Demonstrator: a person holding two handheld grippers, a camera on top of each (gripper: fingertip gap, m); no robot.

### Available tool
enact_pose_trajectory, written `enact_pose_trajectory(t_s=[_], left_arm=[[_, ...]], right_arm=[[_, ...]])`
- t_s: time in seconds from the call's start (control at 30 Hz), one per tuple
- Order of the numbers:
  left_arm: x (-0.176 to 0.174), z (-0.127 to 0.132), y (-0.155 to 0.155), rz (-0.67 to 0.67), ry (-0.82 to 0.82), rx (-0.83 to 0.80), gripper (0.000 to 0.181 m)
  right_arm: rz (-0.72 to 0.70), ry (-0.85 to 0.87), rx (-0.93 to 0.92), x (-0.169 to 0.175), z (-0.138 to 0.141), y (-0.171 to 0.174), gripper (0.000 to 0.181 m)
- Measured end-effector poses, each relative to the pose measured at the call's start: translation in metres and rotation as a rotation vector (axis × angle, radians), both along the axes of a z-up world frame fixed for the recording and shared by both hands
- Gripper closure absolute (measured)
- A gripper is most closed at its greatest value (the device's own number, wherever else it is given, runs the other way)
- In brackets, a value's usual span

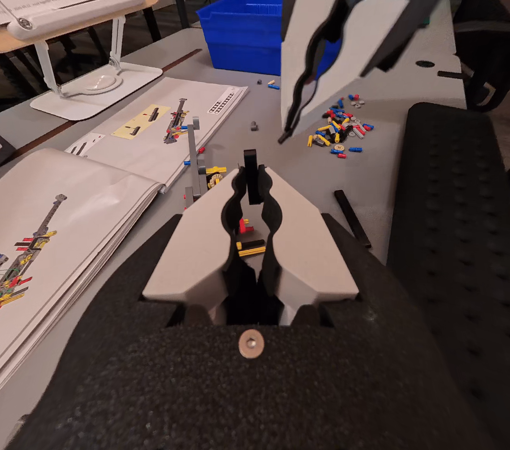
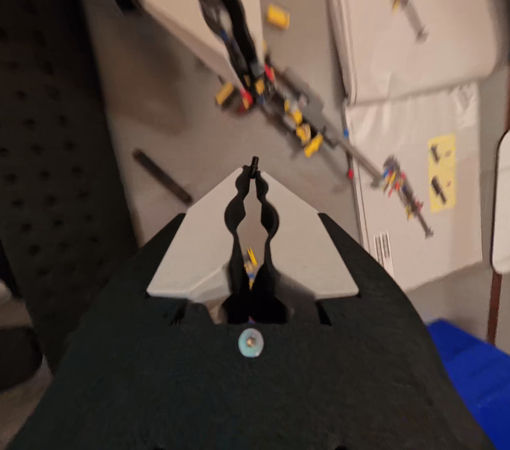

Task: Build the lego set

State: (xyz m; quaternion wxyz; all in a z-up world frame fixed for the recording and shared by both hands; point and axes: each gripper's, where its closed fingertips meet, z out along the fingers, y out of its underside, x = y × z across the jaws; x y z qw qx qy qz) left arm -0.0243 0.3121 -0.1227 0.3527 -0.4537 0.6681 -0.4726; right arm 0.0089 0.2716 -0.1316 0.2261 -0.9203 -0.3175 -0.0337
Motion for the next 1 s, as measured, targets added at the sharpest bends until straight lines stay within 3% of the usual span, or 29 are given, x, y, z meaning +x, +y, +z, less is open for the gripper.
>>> enact_pose_trajectory(t_s=[0.17, 0.3, 0.43, 0.63, 1.0], left_arm=[[-0.001, 0.009, 0.004, 0.021, -0.047, -0.005, 0.175], [-0.001, 0.011, 0.012, 0.043, -0.049, -0.03, 0.175], [-0.001, 0.013, 0.015, 0.052, -0.057, -0.034, 0.175], [-0.001, 0.012, 0.015, 0.053, -0.057, -0.018, 0.175], [0.0, 0.011, 0.016, 0.056, -0.057, -0.002, 0.175]], right_arm=[[-0.172, -0.118, -0.543, 0.096, -0.035, -0.054, 0.179], [-0.217, -0.097, -0.865, 0.126, -0.048, -0.091, 0.178], [-0.251, -0.154, -1.046, 0.145, -0.058, -0.112, 0.179], [-0.266, -0.275, -1.135, 0.172, -0.064, -0.122, 0.178], [-0.252, -0.264, -1.127, 0.181, -0.07, -0.118, 0.178]])
